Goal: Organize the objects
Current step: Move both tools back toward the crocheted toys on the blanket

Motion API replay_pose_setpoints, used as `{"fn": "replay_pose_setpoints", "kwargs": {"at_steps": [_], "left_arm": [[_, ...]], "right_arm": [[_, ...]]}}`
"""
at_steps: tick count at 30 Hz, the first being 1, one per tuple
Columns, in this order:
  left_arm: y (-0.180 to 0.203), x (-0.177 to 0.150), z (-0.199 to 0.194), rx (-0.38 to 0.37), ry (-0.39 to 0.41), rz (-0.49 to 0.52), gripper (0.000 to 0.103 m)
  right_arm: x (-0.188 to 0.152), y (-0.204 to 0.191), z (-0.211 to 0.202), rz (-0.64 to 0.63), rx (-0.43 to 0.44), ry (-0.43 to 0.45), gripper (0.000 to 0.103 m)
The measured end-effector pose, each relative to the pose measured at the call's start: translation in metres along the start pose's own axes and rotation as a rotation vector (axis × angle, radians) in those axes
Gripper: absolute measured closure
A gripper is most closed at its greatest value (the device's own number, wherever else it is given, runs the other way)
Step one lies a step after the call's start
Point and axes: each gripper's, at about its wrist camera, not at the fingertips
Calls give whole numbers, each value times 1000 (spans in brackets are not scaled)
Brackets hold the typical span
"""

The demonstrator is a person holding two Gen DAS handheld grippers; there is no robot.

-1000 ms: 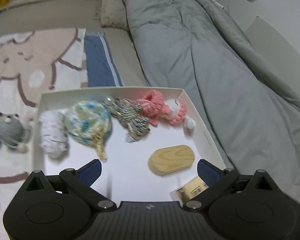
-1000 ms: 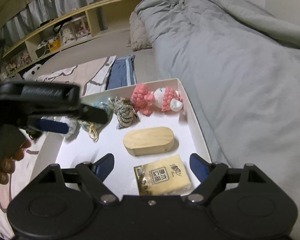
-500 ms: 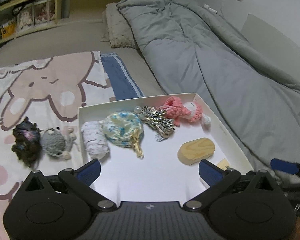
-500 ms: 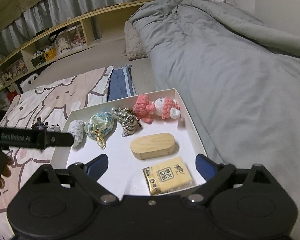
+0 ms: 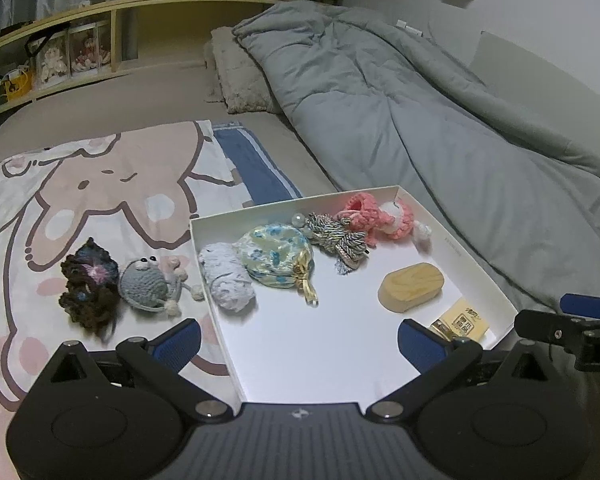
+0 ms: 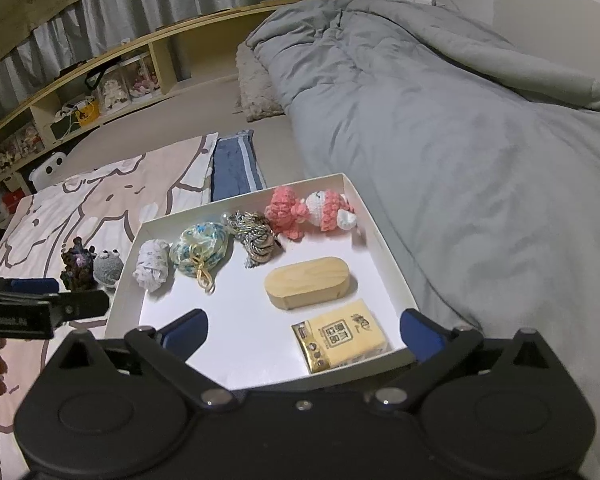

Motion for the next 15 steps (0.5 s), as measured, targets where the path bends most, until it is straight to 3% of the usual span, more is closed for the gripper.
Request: {"fn": "replay_pose_setpoints", "kwargs": {"at_steps": [15], "left_arm": [[-28, -5, -12, -10, 18, -5, 0]], "right_arm": [[-2, -17, -2, 15, -7, -6, 0]]}}
Point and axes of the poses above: each gripper's, at about its wrist camera, not at the fingertips, and z roughly the way its jaws point, y to its right, x to its top, and after that the axes turned 2 degrees about -z, right-handed
